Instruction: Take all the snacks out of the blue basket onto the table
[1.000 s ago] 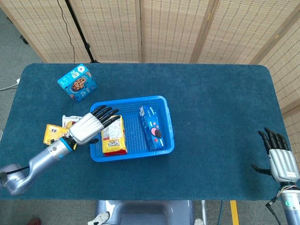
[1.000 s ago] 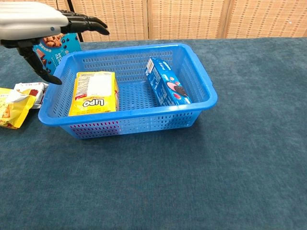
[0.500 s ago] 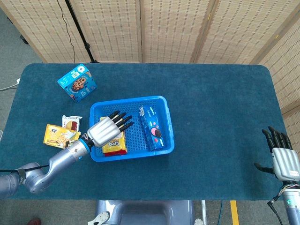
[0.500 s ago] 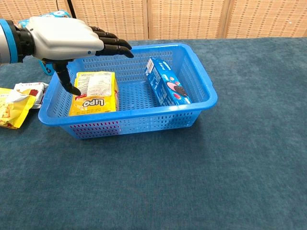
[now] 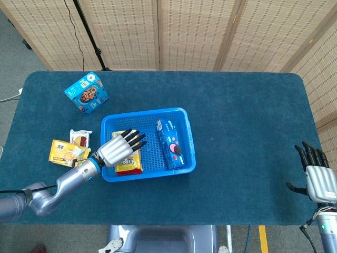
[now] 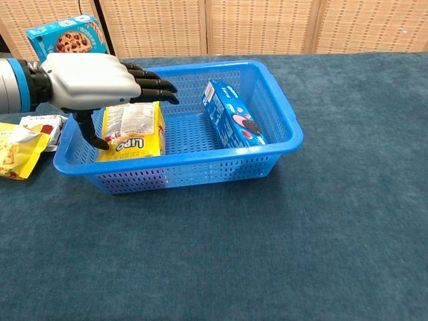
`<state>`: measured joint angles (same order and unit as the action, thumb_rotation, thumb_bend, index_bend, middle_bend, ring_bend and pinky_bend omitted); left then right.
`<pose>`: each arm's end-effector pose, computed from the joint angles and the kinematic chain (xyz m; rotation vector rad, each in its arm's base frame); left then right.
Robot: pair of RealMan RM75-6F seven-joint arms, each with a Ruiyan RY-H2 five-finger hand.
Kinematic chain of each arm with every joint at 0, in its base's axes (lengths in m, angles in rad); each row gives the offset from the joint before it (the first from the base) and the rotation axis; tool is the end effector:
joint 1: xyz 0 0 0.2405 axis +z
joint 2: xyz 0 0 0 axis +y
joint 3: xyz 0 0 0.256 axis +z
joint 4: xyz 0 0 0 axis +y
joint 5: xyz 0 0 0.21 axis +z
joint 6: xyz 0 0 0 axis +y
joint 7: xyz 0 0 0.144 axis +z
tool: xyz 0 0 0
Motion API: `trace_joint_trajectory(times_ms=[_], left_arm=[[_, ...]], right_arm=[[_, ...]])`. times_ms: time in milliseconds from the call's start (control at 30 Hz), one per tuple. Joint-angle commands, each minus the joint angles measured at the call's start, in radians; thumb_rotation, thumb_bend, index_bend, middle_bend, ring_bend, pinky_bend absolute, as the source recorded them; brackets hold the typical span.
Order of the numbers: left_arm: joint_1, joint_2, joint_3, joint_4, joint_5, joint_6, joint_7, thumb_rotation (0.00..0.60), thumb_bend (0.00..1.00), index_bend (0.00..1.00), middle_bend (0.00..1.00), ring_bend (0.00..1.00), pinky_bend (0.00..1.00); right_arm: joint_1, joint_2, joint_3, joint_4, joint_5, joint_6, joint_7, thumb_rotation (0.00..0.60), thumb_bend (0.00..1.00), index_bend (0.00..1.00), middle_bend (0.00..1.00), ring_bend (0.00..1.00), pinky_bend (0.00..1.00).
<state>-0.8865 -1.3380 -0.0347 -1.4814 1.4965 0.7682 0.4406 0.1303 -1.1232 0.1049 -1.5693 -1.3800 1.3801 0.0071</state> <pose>-0.1385 0.3446 0.0080 -2.3428 -0.2163 -0.6359 -0.3270 -0.2071 0.1635 1.3316 -0.9450 0.8413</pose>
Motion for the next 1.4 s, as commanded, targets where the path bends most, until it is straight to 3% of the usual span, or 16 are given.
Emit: trace_joint_trajectory(times_ms=[33, 200, 300, 400, 467, 767, 1000, 1033, 1400], left_arm=[[-0.008, -0.017, 0.012, 0.025, 0.015, -0.007, -0.011, 0.600, 0.00, 0.00, 0.00, 0.00, 0.13], [-0.016, -0.030, 0.018, 0.041, 0.025, -0.010, -0.011, 0.600, 0.00, 0.00, 0.00, 0.00, 0.17], [-0.018, -0.040, 0.024, 0.049, 0.050, 0.008, -0.025, 0.600, 0.00, 0.00, 0.00, 0.00, 0.28], [-0.020, -0.043, 0.033, 0.060, 0.074, 0.019, -0.035, 0.600, 0.00, 0.24, 0.13, 0.16, 0.45], [-0.022, -0.044, 0.039, 0.063, 0.078, 0.015, -0.037, 0.600, 0.02, 0.43, 0.31, 0.31, 0.55], [-0.018, -0.054, 0.036, 0.063, 0.046, 0.006, -0.010, 0.600, 0.44, 0.75, 0.60, 0.56, 0.70], [-0.004, -0.043, 0.011, 0.051, 0.065, 0.088, -0.044, 0.600, 0.48, 0.77, 0.61, 0.57, 0.70], [0.005, -0.016, -0.028, 0.022, 0.075, 0.163, -0.085, 0.600, 0.48, 0.77, 0.61, 0.57, 0.70], [0.048, 0.160, -0.087, -0.089, 0.107, 0.315, -0.221, 0.600, 0.47, 0.77, 0.61, 0.57, 0.70]], right_arm=[[0.001, 0.000, 0.001, -0.001, 0.003, -0.003, -0.001, 0.600, 0.00, 0.00, 0.00, 0.00, 0.00], [0.003, -0.002, 0.001, -0.001, 0.006, -0.009, -0.004, 0.600, 0.00, 0.00, 0.00, 0.00, 0.00], [0.004, -0.002, 0.002, -0.002, 0.008, -0.011, 0.001, 0.600, 0.00, 0.00, 0.00, 0.00, 0.00], [0.004, 0.000, 0.002, -0.002, 0.009, -0.014, 0.005, 0.600, 0.00, 0.00, 0.00, 0.00, 0.00], [0.005, 0.001, 0.002, -0.003, 0.009, -0.016, 0.007, 0.600, 0.00, 0.00, 0.00, 0.00, 0.00], [0.004, 0.004, 0.001, -0.006, 0.007, -0.017, 0.015, 0.600, 0.00, 0.00, 0.00, 0.00, 0.00], [0.004, 0.004, -0.001, -0.005, 0.002, -0.017, 0.015, 0.600, 0.00, 0.00, 0.00, 0.00, 0.00], [0.005, 0.003, -0.002, -0.006, 0.000, -0.017, 0.015, 0.600, 0.00, 0.00, 0.00, 0.00, 0.00], [0.004, 0.003, -0.008, -0.012, -0.012, -0.013, 0.009, 0.600, 0.00, 0.00, 0.00, 0.00, 0.00]])
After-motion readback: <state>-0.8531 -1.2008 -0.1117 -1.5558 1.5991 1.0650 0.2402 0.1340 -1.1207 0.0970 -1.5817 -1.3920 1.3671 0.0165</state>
